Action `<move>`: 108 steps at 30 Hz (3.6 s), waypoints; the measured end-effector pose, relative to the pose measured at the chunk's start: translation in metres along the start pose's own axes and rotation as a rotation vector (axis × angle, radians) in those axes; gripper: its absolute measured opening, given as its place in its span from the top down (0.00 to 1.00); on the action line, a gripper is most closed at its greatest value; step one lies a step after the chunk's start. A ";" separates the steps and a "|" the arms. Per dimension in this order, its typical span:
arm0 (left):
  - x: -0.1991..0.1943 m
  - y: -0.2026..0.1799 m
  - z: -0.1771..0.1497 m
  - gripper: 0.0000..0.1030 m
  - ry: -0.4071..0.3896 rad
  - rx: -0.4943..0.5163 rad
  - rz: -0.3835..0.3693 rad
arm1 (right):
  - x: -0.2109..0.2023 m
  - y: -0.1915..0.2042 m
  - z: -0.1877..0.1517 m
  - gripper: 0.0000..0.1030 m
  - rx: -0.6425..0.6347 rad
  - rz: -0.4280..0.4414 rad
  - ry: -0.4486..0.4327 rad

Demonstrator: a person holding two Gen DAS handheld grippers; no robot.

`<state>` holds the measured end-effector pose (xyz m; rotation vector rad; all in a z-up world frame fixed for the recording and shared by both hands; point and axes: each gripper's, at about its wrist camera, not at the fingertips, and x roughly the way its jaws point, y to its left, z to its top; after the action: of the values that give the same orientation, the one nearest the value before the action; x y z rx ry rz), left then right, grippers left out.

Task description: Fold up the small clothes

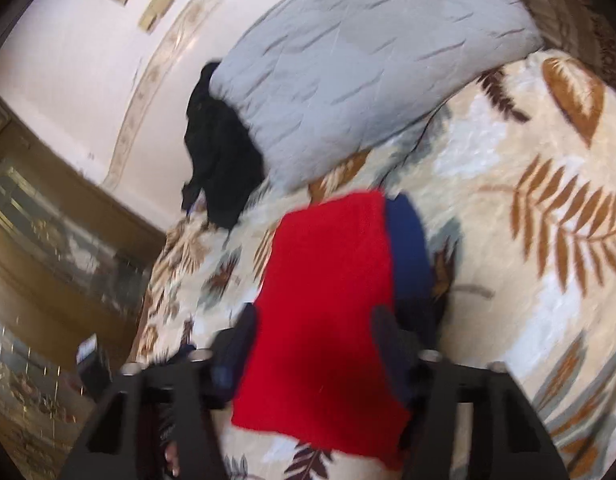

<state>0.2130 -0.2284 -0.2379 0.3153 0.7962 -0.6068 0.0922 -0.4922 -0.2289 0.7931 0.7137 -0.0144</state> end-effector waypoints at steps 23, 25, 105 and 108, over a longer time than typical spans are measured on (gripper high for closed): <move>0.008 -0.001 0.013 0.22 0.002 -0.026 -0.038 | -0.017 -0.034 -0.008 0.22 0.115 -0.005 -0.025; 0.009 -0.005 0.014 0.22 -0.002 -0.015 -0.029 | -0.015 -0.044 -0.004 0.22 0.140 0.006 -0.020; 0.041 0.014 0.035 0.55 0.097 -0.415 -0.693 | 0.070 -0.023 0.022 0.56 0.049 0.190 0.129; 0.017 0.018 0.036 0.55 0.068 -0.387 -0.679 | 0.056 -0.007 0.018 0.56 0.033 0.193 0.101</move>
<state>0.2539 -0.2377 -0.2263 -0.3100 1.0709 -1.0557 0.1434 -0.4953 -0.2575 0.8964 0.7307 0.1898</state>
